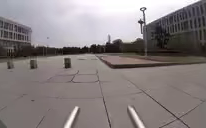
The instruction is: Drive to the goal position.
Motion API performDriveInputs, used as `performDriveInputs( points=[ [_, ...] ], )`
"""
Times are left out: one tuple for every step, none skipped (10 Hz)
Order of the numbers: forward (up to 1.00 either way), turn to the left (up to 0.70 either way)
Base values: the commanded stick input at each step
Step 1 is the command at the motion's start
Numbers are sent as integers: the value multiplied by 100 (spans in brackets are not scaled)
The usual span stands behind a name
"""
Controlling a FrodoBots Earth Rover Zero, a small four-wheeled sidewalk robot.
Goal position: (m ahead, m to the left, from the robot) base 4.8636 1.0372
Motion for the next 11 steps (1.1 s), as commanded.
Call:
performDriveInputs(
  points=[
    [70, 0],
    [70, 0],
    [70, 35],
    [70, 33],
    [70, 9],
    [70, 0],
    [70, 0],
    [70, 0],
    [70, 0],
    [70, 0],
    [70, 0]
  ],
)
